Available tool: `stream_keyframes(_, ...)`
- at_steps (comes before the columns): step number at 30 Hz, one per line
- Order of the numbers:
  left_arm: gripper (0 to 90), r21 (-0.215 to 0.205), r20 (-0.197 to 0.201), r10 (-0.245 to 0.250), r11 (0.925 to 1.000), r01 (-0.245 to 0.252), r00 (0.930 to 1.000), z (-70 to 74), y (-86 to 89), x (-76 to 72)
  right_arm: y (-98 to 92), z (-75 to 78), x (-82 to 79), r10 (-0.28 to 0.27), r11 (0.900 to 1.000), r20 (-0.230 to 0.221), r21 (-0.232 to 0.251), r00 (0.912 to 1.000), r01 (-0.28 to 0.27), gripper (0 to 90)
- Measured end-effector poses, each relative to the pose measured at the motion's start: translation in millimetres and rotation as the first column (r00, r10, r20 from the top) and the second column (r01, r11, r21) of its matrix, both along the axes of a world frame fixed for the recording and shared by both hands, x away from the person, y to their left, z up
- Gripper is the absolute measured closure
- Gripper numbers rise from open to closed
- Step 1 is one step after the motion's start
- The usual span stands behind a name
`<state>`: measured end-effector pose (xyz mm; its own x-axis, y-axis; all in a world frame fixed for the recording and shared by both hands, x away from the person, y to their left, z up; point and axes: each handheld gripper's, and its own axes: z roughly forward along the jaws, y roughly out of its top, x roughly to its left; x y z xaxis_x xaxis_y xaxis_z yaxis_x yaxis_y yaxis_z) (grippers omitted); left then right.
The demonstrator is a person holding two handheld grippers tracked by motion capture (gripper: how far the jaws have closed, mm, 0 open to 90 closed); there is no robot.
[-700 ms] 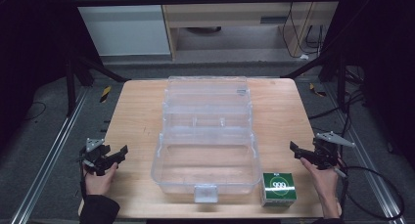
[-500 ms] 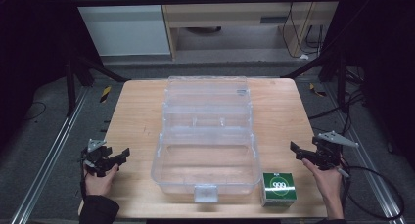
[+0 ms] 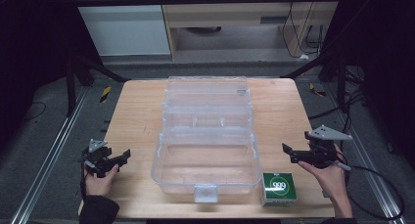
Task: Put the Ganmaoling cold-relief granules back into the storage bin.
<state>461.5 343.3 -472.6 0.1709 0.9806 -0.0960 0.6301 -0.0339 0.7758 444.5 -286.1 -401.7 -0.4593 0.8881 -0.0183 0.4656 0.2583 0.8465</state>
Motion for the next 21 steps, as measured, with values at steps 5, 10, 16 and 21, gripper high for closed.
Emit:
stream_keyframes(5, 21.4, 0.006, -0.004, -0.004, 1.0, 0.004, 1.0, -0.2, -0.9, -0.1, 6.1, 14.3, -0.9, 0.058, 0.998, -0.002, -0.027, 0.9983, -0.058, 6.8)
stream_keyframes(10, 21.4, 0.02, -0.01, -0.014, 0.9997, 0.014, 0.9999, -1.1, -2.8, 0.1, 11.8, 30.3, -2.8, 0.127, 0.991, -0.002, -0.044, 0.9918, -0.127, 6.1)
stream_keyframes(16, 21.4, 0.024, -0.009, -0.019, 0.9995, 0.019, 0.9998, -1.3, -3.2, 0.1, 22.5, 46.9, -11.1, 0.247, 0.96, -0.041, -0.126, 0.9681, -0.25, 5.9)
stream_keyframes(21, 21.4, 0.025, -0.012, -0.029, 0.9993, 0.029, 0.9995, -1.7, -4.3, 0.1, 27.2, 52.0, -15.6, 0.304, 0.934, -0.07, -0.174, 0.9501, -0.312, 5.6)
